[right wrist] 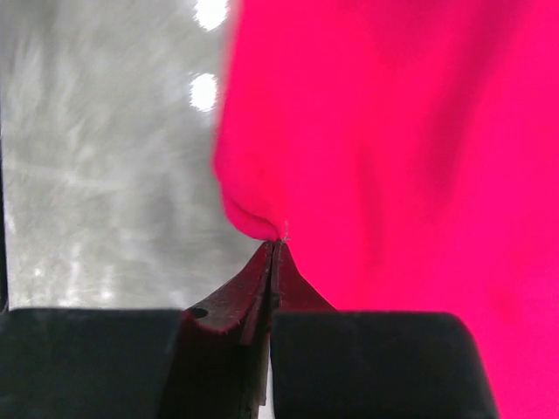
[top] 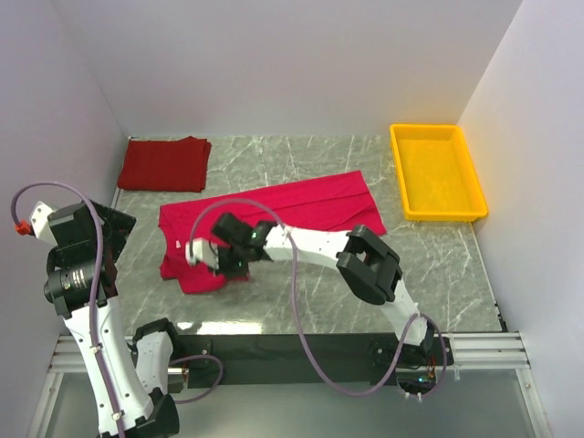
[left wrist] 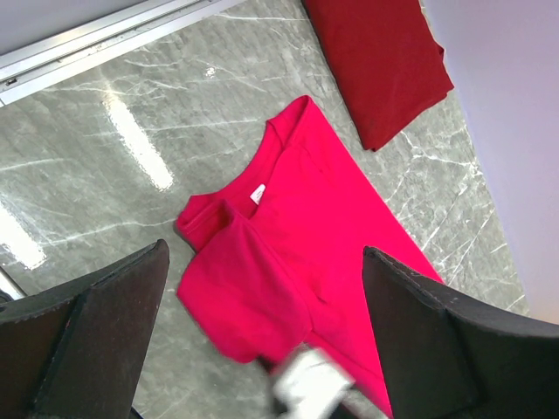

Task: Fold and stack the t-shirts
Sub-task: Fold the tshirt

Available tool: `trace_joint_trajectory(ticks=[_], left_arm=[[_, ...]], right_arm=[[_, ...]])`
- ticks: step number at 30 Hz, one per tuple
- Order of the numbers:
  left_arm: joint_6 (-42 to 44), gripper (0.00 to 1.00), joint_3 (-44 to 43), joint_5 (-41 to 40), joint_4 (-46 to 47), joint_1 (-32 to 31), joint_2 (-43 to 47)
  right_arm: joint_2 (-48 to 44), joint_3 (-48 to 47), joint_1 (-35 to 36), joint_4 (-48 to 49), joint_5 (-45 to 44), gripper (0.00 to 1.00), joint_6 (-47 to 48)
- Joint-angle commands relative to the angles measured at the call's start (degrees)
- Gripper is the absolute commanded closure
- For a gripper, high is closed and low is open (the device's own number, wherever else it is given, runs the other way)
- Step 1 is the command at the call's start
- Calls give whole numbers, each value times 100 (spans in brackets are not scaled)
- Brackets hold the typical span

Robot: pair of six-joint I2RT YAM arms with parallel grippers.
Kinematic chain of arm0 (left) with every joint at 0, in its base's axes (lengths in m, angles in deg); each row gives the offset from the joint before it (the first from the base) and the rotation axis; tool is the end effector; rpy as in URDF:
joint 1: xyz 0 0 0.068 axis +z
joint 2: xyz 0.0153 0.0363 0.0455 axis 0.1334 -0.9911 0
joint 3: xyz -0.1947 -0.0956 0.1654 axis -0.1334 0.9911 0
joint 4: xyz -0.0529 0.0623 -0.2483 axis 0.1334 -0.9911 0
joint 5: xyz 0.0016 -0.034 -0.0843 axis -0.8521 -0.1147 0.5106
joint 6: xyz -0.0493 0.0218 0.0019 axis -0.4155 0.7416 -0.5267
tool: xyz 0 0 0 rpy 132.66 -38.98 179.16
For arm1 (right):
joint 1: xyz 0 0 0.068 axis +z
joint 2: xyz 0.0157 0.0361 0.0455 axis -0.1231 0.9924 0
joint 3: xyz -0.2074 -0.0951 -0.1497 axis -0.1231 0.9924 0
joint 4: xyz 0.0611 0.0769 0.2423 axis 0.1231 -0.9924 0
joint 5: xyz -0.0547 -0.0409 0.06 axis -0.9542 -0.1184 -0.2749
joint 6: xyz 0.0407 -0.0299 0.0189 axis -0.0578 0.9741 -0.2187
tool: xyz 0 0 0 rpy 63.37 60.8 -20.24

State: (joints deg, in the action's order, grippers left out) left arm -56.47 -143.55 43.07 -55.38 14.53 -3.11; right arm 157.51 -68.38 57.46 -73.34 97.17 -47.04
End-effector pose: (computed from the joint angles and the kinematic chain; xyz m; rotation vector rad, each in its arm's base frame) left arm 0.0946 0.0448 0.3895 -1.2925 1.7609 -0.0567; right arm 0.1894 0.4264 0.1791 -2.0429 1.6112 0.6616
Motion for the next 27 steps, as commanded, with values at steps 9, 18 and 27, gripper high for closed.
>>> trace_joint_trajectory(ticks=[9,18,27], left_arm=[[127,4,338,185,221,22,122],[153,4,813,370,379,22,227],[153,4,1094,510,423,13,315]], right_arm=[[305,-2284,-969,-187,78,100,-1273],[648,-2505,-969,392,-493,100,-1959],[877,-2708,-978,612,-1046,100,-2398]])
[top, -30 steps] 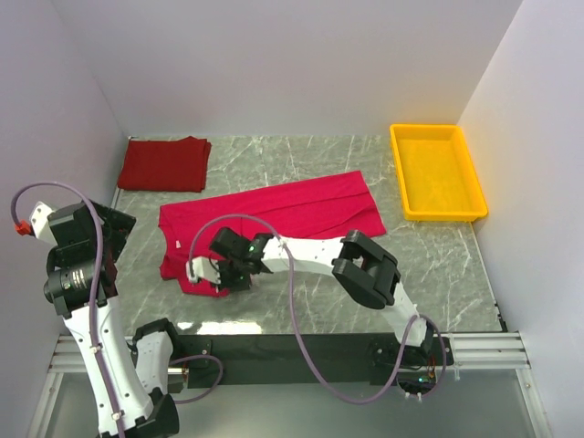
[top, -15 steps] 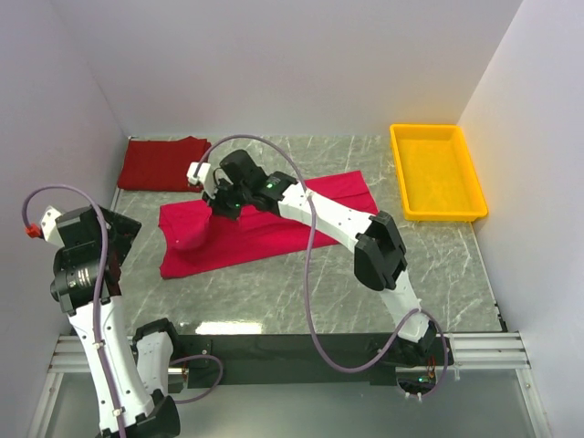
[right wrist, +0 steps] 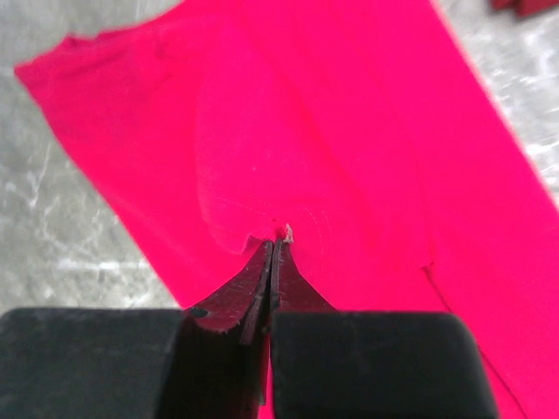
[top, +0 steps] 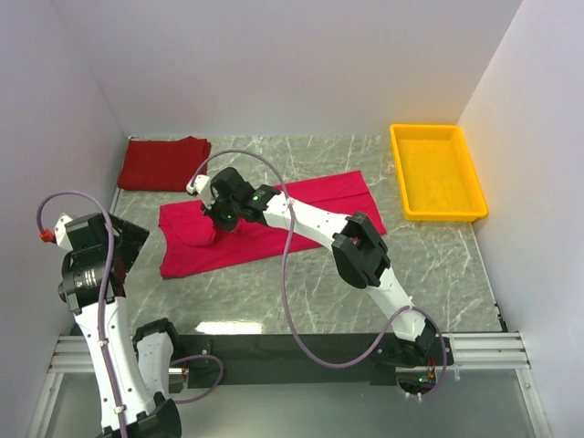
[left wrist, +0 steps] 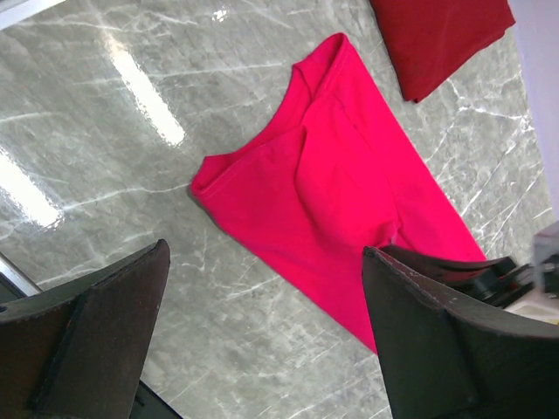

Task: Fold and stack the t-shirts
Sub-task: Fold the tshirt

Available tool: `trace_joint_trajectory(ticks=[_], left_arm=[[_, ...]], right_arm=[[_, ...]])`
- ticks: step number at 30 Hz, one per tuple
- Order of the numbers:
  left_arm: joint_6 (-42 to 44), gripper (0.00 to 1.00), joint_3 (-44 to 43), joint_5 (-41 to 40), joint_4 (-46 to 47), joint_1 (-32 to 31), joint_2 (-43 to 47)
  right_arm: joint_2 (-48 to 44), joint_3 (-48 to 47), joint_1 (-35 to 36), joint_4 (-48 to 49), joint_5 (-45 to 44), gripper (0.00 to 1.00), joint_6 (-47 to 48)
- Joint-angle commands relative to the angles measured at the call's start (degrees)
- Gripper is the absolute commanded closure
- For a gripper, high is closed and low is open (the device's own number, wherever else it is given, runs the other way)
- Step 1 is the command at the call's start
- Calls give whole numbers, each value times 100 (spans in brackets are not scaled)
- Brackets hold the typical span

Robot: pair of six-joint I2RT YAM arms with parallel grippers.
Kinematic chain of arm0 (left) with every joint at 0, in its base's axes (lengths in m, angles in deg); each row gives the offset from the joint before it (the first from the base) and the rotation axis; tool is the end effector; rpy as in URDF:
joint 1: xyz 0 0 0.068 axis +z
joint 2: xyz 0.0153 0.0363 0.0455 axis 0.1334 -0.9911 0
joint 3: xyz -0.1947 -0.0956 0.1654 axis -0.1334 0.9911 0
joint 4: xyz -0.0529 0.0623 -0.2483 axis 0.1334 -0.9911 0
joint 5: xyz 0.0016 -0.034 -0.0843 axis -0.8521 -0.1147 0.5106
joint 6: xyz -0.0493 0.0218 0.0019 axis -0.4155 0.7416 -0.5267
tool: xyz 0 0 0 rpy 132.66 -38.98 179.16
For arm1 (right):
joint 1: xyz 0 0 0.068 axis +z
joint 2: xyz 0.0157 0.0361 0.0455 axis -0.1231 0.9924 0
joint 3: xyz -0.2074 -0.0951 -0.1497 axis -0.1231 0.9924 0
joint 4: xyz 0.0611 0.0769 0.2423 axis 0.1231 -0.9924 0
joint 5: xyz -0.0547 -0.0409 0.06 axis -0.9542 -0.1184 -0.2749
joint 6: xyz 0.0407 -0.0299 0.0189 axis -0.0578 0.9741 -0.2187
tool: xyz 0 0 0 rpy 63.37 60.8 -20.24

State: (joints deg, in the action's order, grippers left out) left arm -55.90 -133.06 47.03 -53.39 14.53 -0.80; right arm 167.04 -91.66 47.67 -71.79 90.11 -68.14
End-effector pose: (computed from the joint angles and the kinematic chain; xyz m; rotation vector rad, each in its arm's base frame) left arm 0.1021 0.0452 0.3431 -1.3123 1.8881 -0.1017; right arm 0.3007 0.4394 0.2299 -1.3914 1.8994 0.6456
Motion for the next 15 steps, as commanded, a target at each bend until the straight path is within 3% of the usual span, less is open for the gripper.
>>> trace_joint_trajectory(ticks=[1,8,11,14,15], left_arm=[[96,4,71,132,224,13,92],[70,4,308,290,285,22,136],[61,4,475,405,321,22,163],[26,5,642,475,365,22,189],[17,5,686,606,443,22,215]], right_arm=[[-67,-371,-16,518,-402,100,-307],[143,-642,-60,853,-1307,100,-1061],[433,-1010,-60,809,-2088,93,-1509],[539,-934,-77,888,-2766,60,-1669],[531,-916,-86,871,-2819,44,-1678]])
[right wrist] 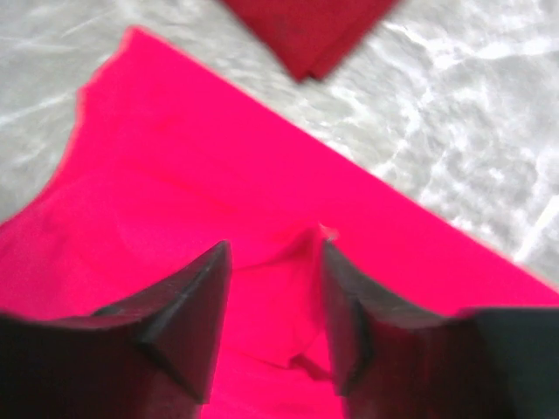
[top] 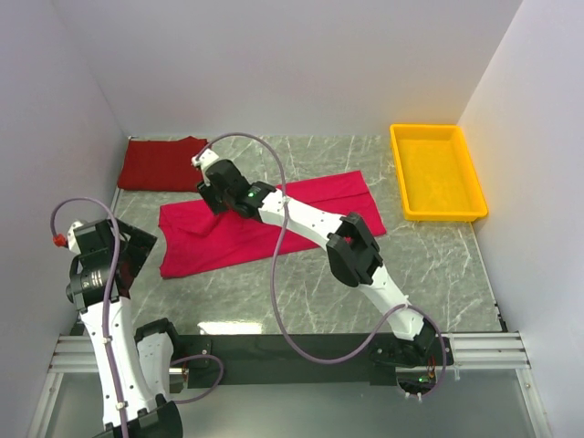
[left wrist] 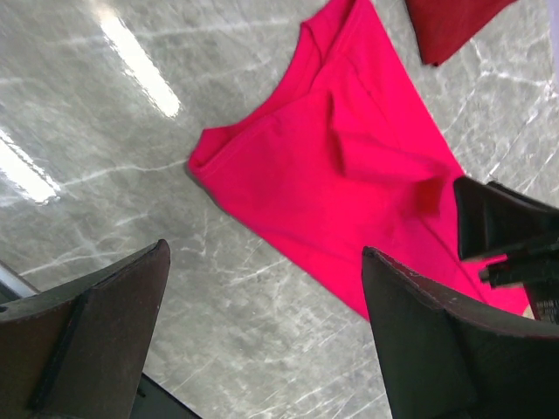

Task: Fold and stack the t-shirts
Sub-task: Fold the tshirt

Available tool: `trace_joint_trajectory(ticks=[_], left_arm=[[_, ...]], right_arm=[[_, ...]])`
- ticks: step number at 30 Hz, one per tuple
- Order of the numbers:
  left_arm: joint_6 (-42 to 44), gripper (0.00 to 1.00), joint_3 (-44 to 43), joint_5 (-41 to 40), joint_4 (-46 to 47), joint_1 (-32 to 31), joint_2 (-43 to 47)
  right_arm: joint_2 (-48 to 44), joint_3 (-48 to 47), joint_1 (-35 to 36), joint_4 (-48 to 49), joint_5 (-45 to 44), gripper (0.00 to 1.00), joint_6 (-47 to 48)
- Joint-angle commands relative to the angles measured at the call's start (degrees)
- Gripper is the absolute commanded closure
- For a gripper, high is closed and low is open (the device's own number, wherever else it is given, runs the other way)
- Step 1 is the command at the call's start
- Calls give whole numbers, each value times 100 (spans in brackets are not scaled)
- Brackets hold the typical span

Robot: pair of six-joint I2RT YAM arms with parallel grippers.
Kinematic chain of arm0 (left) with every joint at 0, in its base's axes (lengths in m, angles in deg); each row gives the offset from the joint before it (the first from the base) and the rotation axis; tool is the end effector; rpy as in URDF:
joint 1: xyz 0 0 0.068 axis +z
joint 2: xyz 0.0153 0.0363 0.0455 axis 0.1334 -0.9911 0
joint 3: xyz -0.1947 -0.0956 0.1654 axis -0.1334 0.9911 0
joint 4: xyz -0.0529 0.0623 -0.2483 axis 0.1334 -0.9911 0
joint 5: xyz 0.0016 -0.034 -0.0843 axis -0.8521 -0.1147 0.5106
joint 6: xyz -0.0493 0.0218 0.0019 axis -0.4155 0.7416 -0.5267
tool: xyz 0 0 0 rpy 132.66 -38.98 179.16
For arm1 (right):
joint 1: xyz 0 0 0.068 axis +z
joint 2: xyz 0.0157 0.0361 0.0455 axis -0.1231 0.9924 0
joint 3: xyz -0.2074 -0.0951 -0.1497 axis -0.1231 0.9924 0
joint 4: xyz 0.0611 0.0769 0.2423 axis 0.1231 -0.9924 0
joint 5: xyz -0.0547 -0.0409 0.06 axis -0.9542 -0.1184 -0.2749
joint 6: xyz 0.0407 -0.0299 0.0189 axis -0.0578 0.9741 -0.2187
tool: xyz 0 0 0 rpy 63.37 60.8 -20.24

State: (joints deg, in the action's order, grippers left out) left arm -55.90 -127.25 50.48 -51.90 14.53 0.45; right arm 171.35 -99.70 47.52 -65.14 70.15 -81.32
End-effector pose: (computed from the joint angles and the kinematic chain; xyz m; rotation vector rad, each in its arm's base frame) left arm 0.1052 0.0442 0.3169 -1.3196 1.9562 -0.1592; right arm 0.3270 0.4528 0.2479 -0.8919 1.9445 0.4603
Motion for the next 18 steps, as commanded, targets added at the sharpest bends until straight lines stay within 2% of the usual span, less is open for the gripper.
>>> trace_joint_trajectory(ticks=[1,3,6,9,10,12,14,18], left_arm=[[-18,5,210,375,339,22,99],[-62,5,307,490,461,22,117],[-89,6,535,849,751,22,117],[-1,9,869,1446,1059,13,47],[34,12,1096,1613,1277,22,3],[8,18,1343,2010,1481,13,-225],[-132,25,1660,2229,1797,-22,-383],[-457,34,2047,2493,2719,-66,-822]], right_arm=[[100,-120,-115,171,-824,40,-360],[135,-181,-229,40,-807,30,-421],[13,-103,-440,13,-588,30,-439],[-409,283,-616,-13,489,28,95],[-540,502,-668,-118,1503,28,854],[-1032,819,-834,-398,2677,28,1492],[-1671,1634,-923,-261,3365,28,1854],[-2632,2884,-1108,118,3701,29,2153]])
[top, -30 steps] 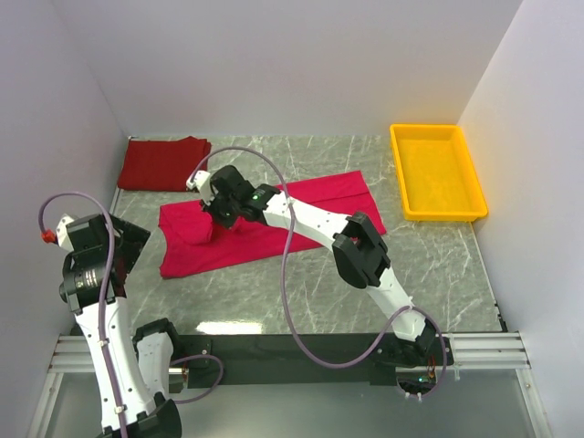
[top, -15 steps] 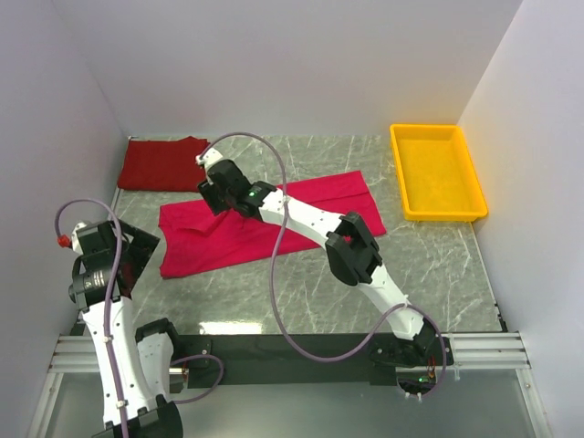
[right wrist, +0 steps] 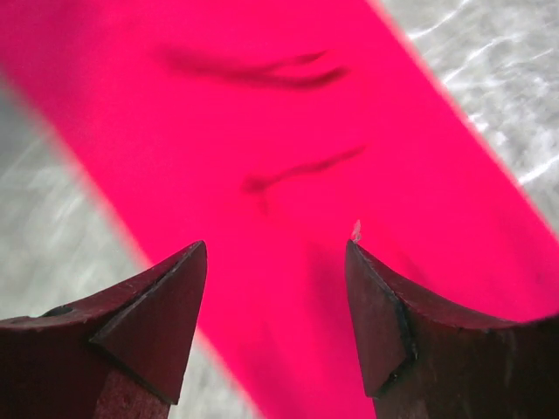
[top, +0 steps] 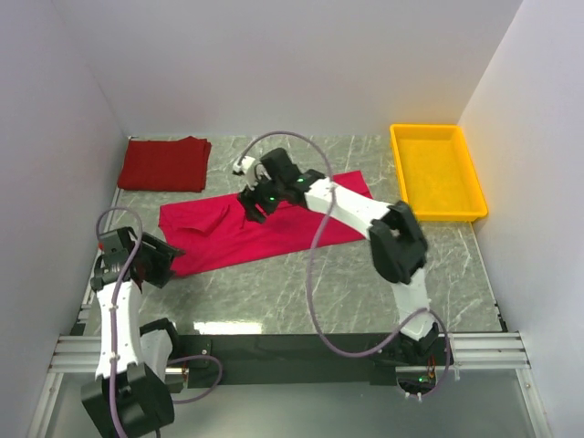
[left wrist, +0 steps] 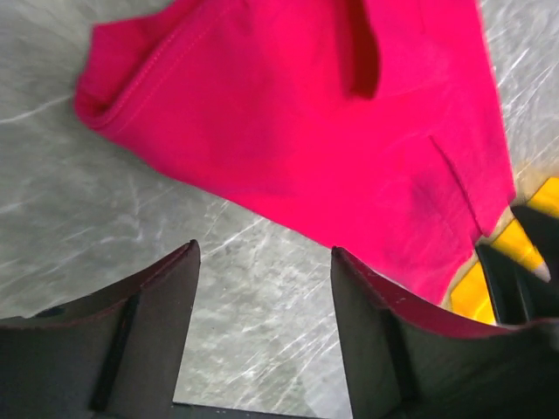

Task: Fold and stack the t-shirts
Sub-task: Fold the tshirt

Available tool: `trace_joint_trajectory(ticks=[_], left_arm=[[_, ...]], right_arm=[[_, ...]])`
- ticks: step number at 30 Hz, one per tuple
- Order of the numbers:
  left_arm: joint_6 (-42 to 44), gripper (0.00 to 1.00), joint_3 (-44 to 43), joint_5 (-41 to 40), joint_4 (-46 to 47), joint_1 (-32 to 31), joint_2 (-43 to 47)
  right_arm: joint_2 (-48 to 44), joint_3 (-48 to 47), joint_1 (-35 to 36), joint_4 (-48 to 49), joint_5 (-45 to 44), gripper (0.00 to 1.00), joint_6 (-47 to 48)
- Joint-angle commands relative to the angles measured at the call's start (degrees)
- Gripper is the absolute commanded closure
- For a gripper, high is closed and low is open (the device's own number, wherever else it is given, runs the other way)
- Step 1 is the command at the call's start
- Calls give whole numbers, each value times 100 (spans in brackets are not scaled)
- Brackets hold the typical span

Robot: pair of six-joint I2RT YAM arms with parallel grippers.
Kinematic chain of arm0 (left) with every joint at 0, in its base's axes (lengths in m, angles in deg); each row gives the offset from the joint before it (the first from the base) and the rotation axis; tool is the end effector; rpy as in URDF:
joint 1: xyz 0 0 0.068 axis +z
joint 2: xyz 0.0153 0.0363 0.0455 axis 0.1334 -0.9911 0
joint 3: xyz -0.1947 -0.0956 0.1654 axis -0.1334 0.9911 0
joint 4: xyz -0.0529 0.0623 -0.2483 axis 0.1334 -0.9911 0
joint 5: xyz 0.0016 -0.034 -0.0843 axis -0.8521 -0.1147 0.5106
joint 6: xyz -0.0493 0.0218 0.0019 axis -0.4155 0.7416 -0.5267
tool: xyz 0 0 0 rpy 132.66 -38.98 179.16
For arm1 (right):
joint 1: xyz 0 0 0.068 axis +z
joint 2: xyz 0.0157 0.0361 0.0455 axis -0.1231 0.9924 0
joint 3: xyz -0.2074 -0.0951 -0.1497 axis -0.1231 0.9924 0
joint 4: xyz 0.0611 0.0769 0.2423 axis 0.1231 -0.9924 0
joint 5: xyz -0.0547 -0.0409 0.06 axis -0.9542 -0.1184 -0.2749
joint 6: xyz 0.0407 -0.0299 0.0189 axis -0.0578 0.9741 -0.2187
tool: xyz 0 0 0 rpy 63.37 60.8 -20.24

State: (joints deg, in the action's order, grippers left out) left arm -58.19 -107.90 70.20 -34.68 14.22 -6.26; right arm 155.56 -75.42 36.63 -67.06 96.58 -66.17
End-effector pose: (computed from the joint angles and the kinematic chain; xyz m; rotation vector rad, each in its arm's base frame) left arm 0.1428 0.0456 0.2202 -1.3318 2.1592 -0.5739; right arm 0.3443 0.3456 0.2414 -1.2746 1.9494 0.6628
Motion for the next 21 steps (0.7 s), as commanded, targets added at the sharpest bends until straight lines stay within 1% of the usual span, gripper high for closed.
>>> trace_joint_trajectory(ticks=[1,2,3,4,5,7,10,11,15,21], left_arm=[[-350,35,183,566,1234,-62,-265],[-412,36,201,584,1593,-79,-510],[-456,36,201,610,1796,-106,-643],[-535,36,193,628,1964,-158,-775],[-579,36,175,645,2105,-167,-1037],[-667,36,105,646,2500,-272,-1276],[-852,38,43,611,2887,-378,-1663],[-905,38,43,584,2967,-396,-1829],[-1273,39,95,531,3423,-501,-2121],[-1625,38,78,426,4065,-651,-2648]], right_arm=[[-1221,631,-124,302,1086,30,700],[-1466,877,-186,250,1138,30,709],[-1556,940,-274,6,1426,32,744],[-1748,1089,-492,-93,1533,34,753],[-1863,1195,-599,-163,1656,34,762],[-2065,1440,-836,-435,1954,35,980],[-2434,1748,-1232,-726,1974,35,1157],[-2601,1836,-1433,-753,1991,35,1157],[-2936,2249,-1811,-753,2009,35,1052],[-3261,2698,-2023,-665,2026,35,920]])
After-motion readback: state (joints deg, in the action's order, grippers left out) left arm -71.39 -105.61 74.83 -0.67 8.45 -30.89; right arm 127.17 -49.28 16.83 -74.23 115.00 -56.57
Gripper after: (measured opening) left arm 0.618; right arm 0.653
